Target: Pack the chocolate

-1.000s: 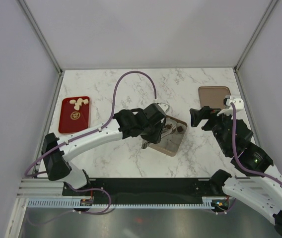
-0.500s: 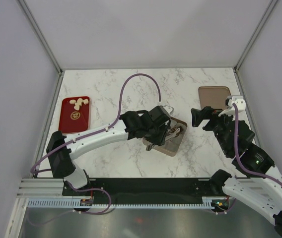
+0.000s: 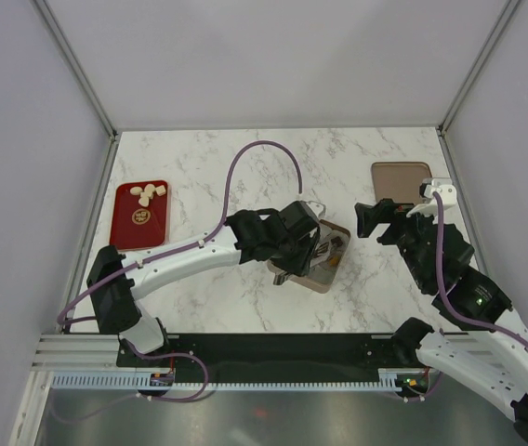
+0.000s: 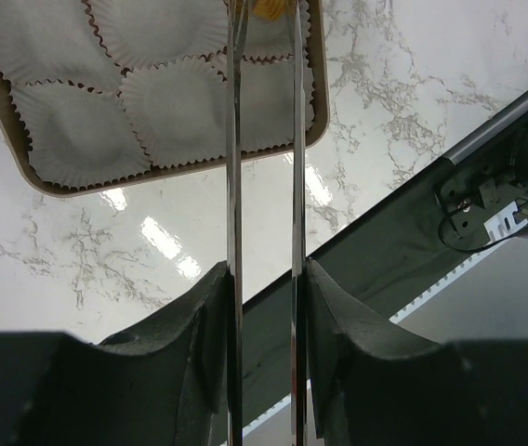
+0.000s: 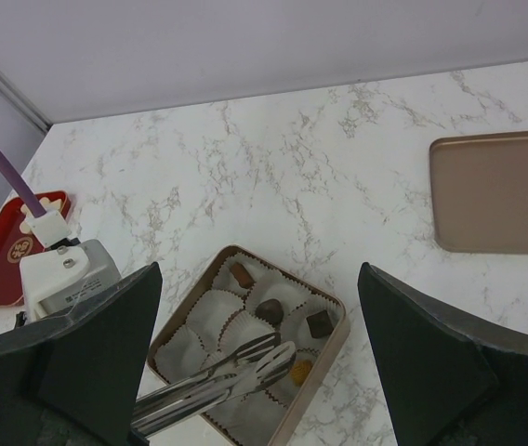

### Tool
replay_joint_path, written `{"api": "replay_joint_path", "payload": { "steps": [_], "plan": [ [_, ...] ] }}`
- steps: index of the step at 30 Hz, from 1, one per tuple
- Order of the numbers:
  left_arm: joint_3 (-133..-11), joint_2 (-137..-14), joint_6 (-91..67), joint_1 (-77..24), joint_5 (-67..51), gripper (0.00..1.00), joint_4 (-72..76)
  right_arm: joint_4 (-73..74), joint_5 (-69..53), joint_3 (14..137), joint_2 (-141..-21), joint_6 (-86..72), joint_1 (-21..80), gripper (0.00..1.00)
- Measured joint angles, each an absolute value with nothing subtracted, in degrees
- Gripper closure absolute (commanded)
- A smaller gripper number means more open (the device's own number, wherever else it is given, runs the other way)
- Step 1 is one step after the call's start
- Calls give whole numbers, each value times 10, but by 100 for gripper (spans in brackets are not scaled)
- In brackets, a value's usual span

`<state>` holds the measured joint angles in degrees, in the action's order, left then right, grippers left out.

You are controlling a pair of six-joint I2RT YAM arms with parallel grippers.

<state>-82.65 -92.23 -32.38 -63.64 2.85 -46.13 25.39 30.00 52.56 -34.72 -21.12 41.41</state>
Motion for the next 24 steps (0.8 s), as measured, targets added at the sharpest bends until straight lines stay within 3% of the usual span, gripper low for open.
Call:
{"api": "replay_joint_path", "payload": {
  "steps": [8,14,19,24],
  "plan": [
    [-830,-922,-324,-637,49,56,-475,253,291,526,-351,-215,414,5],
    [-901,-922,-322,-620,99,55,-524,253,282,526,-361,-217,414,5],
    [-917,-900,-312,-515,128,54,-543,253,268,526,-373,-217,414,5],
    [-866,-842,-301,-345,162,49,-556,249,248,524,-378,-219,414,5]
  ]
}}
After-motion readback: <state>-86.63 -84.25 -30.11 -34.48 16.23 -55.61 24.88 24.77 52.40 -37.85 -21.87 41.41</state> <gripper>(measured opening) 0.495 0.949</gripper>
